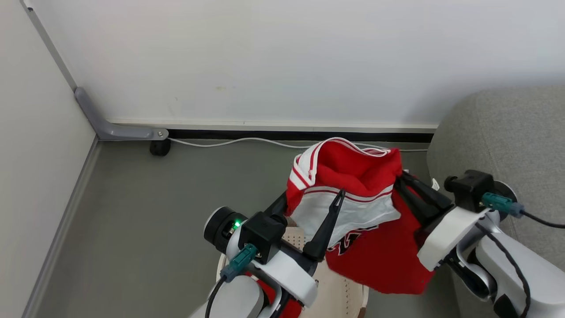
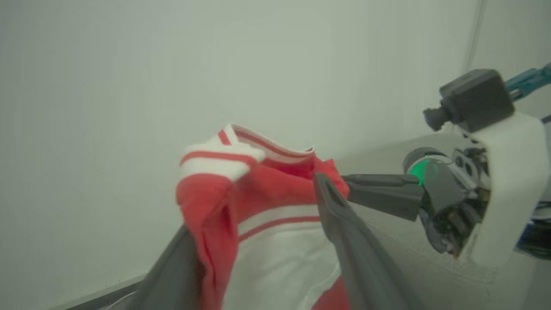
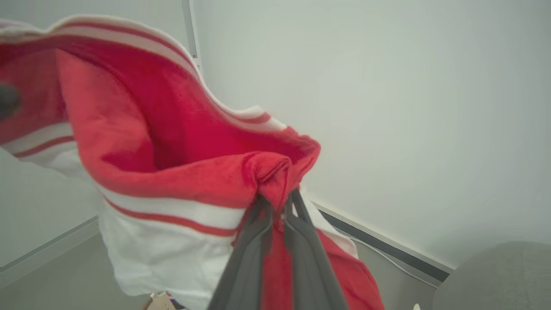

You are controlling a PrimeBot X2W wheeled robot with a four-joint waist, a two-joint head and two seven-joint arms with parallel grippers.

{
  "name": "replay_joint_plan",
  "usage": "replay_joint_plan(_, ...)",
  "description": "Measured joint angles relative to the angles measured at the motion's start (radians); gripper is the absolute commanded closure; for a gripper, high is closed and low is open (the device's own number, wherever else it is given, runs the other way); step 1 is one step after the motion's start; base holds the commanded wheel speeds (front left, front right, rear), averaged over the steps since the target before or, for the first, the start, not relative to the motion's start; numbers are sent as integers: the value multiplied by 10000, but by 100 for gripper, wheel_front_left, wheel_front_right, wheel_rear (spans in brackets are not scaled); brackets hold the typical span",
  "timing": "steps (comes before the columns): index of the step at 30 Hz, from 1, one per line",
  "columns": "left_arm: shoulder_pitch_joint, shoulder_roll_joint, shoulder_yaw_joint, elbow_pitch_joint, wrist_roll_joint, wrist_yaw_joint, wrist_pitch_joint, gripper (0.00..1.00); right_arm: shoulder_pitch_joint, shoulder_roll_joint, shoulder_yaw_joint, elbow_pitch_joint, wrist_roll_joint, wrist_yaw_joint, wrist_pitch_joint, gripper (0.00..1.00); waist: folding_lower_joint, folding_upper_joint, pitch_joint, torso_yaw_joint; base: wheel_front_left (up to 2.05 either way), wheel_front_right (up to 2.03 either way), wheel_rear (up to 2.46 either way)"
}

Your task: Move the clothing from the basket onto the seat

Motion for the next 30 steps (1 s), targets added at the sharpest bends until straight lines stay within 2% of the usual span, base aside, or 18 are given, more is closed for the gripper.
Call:
replay_joint_plan(4,189,6,31,468,-10,-481,0,0,214,19,-920,-140,-240,0,0,100,1,0,31,-184,0,0,0)
replay_joint_plan(11,192,2,213,828,21,-848,0,0,368,46,-2109,-476,-591,0,0,100,0,0,74,-633,0,0,0)
replay_joint_plan(22,312,0,535,1216,224,-1112,0,0,556,178,-3266,-817,-740,0,0,100,0,0,6,-1576,0,0,0)
replay_joint_plan(30,340,-4,731,1246,221,-1279,0,0,556,163,-3944,-1095,-763,0,0,100,0,0,31,-2634,0,0,0)
